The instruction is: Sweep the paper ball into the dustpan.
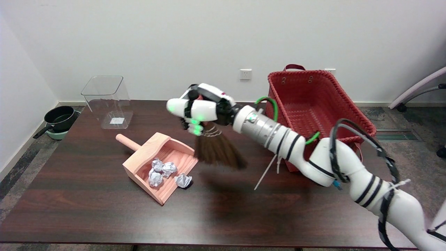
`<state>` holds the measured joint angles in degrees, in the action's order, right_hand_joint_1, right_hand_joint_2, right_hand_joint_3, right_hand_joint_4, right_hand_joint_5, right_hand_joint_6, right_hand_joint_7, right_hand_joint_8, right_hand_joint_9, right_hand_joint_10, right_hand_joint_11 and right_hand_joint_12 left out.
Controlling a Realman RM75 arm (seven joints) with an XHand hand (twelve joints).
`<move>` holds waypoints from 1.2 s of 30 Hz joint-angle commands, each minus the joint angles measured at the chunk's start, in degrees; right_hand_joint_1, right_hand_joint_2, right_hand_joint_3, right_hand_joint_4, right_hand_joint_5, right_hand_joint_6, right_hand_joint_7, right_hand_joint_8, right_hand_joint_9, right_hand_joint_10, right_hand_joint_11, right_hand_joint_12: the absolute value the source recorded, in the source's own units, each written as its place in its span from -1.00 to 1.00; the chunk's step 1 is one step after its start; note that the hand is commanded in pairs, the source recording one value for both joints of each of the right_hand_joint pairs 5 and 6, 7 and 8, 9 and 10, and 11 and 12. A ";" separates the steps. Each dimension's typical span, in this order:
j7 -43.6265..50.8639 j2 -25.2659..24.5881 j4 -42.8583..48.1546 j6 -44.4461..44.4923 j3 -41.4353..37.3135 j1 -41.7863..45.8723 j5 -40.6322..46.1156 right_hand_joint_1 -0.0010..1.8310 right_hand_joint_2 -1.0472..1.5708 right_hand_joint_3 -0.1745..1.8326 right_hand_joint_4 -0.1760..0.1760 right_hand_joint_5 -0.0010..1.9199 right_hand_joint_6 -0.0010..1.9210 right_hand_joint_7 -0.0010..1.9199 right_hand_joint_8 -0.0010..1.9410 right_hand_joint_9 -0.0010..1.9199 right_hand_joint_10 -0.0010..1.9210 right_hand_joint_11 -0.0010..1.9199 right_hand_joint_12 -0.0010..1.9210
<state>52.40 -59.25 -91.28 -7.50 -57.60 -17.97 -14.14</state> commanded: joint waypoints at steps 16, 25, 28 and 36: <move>6.16 -17.35 -16.18 15.23 -13.31 13.43 -26.79 -0.02 0.89 0.88 0.00 1.00 1.00 1.00 0.98 1.00 1.00 0.82 0.82; 3.97 -27.15 -15.79 29.27 -3.95 10.69 -40.39 -0.12 0.97 0.77 0.00 1.00 1.00 1.00 0.98 1.00 1.00 0.85 0.85; -5.31 -26.04 -14.05 44.63 6.09 7.58 -55.81 -0.16 1.00 0.68 0.00 1.00 1.00 1.00 0.98 1.00 1.00 0.86 0.86; -16.84 -22.90 -4.83 71.10 22.78 3.91 -75.14 -0.10 1.00 0.50 0.00 1.00 1.00 1.00 0.98 1.00 1.00 0.79 0.79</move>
<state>54.96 -76.94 -104.78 17.62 -62.71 -7.32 -45.23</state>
